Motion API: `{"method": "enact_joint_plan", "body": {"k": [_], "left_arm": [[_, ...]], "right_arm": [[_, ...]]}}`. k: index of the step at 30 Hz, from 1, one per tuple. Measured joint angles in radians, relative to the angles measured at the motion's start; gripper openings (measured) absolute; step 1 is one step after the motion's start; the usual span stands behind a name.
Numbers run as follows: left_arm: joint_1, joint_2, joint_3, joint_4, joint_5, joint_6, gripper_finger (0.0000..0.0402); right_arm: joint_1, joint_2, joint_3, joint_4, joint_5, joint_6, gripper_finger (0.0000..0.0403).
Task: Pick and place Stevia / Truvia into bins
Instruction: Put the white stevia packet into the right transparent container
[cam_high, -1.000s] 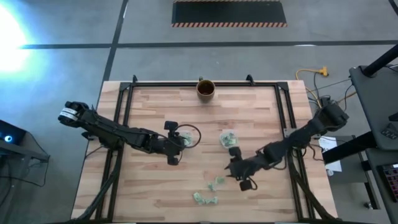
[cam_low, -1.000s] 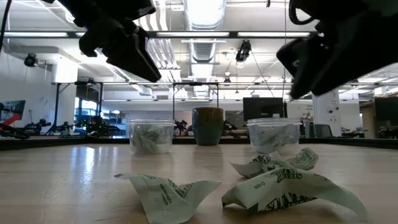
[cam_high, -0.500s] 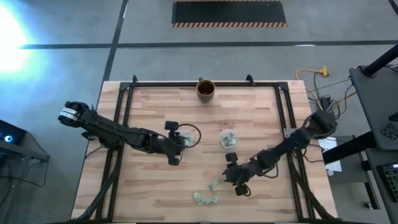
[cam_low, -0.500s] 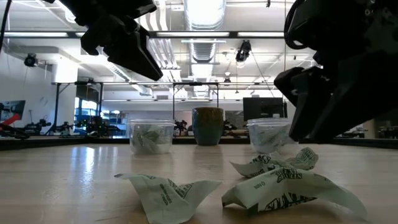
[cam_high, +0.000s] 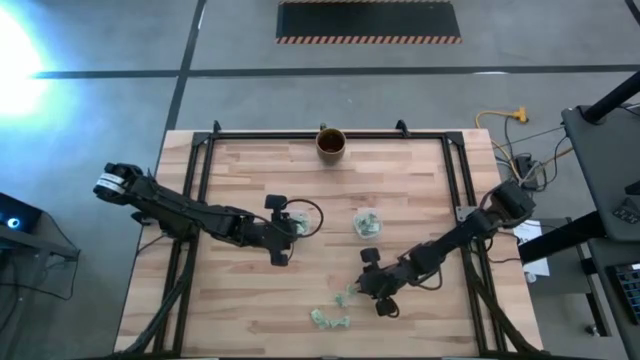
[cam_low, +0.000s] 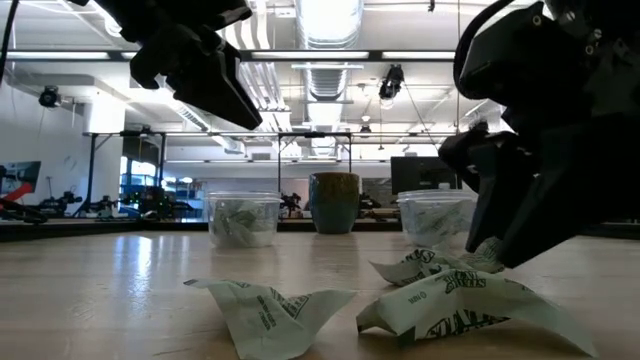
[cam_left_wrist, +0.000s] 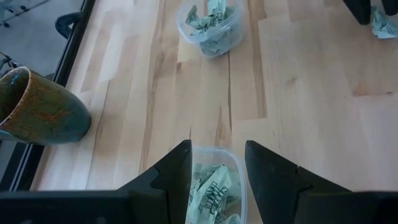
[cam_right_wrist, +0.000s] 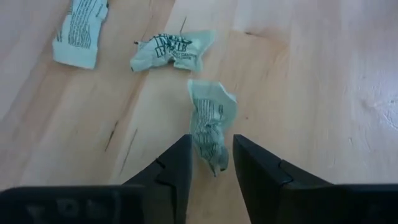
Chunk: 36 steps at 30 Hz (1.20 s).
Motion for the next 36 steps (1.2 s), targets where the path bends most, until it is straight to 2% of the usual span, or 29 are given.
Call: {"method": "enact_joint_plan", "body": {"k": [9,16,20,26,29,31,36], "left_arm": [[0.0,0.0,0.0,0.001,0.0,0.0,0.0133],[0.0,0.0,0.0,0.001,0.0,0.0,0.0133],[0.0,0.0,-0.001,0.002,0.0,0.0,0.0133],[0.0,0.001,0.0,0.004,0.0,0.0,0.0133],[0.0,0.001,-0.001,0.004,0.0,0.0,0.0133],[0.0,0.001,-0.001,0.007,0.0,0.0,0.0133],[0.0,0.001,-0.001,0.01,0.0,0.0,0.0133]], "right_arm": [[0.0,-0.014,0.0,-0.003,0.001,-0.039,0.0016],[0.0,-0.077,0.001,-0.031,0.036,-0.081,0.0012],[0.0,-0.165,0.001,-0.173,0.148,-0.086,0.0012],[-0.006,-0.336,0.001,-0.473,0.45,-0.007,0.0011],[-0.02,-0.415,0.001,-0.567,0.558,0.031,0.0011],[-0.041,-0.458,0.001,-0.595,0.593,0.045,0.0011],[-0.103,-0.51,-0.012,-0.597,0.586,0.048,0.0012]]}}
